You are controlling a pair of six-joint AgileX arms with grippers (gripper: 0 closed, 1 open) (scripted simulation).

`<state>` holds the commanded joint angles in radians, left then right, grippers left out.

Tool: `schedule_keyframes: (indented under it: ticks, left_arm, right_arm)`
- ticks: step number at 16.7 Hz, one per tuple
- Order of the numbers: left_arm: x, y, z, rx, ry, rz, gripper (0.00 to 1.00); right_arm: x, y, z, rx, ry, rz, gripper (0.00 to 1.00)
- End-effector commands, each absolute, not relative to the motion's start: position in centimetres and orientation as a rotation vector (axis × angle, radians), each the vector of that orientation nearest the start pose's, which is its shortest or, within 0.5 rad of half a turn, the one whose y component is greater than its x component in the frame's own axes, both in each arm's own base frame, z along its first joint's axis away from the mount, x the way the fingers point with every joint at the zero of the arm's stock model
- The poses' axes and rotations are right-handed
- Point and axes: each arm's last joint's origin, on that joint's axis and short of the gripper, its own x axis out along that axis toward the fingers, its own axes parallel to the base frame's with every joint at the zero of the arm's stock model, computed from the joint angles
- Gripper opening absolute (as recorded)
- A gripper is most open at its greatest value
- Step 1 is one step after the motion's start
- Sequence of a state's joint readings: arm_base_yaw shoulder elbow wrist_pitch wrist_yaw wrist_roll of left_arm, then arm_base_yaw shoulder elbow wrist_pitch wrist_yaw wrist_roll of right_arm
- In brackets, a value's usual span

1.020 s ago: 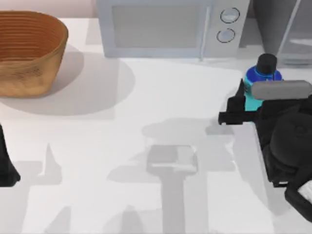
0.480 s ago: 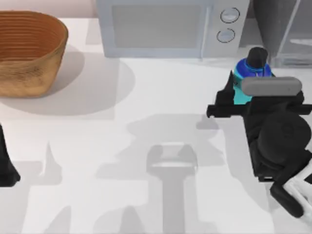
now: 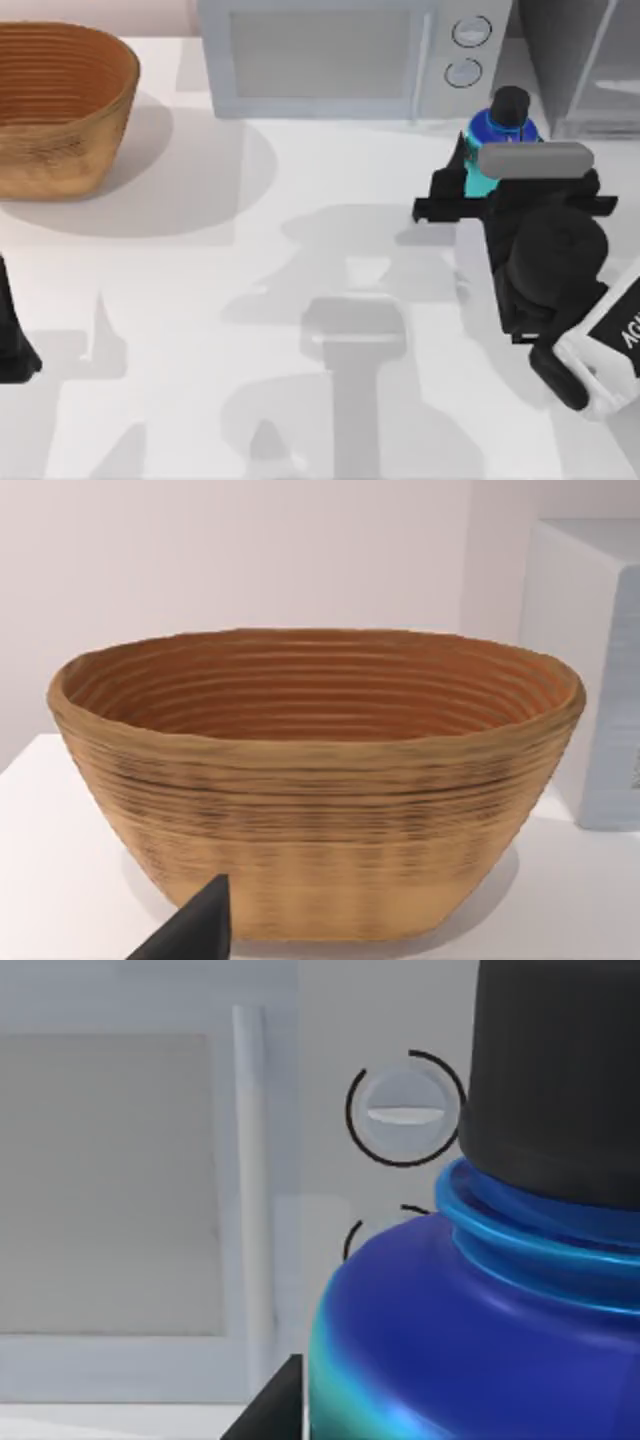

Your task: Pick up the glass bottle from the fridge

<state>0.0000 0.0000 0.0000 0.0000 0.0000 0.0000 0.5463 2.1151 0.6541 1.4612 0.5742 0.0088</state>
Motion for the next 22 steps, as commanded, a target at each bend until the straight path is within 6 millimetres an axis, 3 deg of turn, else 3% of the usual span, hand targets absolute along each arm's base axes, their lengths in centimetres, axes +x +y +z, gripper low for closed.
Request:
schedule_keyframes:
  ticks: [3,7,20,22]
  left_arm:
    - [10.6,-0.1,16.0,0.000,0.000,0.000,1.00]
    - [10.6,-0.1,16.0,0.000,0.000,0.000,1.00]
    - [10.6,-0.1,16.0,0.000,0.000,0.000,1.00]
    - [10.6,-0.1,16.0,0.000,0.000,0.000,1.00]
  right_arm:
    - [31.6,16.6,7.8,-0.002,-0.009,-0.002,0.00]
    - [31.9,16.5,7.7,-0.003,-0.008,-0.002,0.00]
    - [31.9,16.5,7.7,-0.003,-0.008,-0.002,0.98]
    - [31.9,16.5,7.7,-0.003,-0.008,-0.002,1.00]
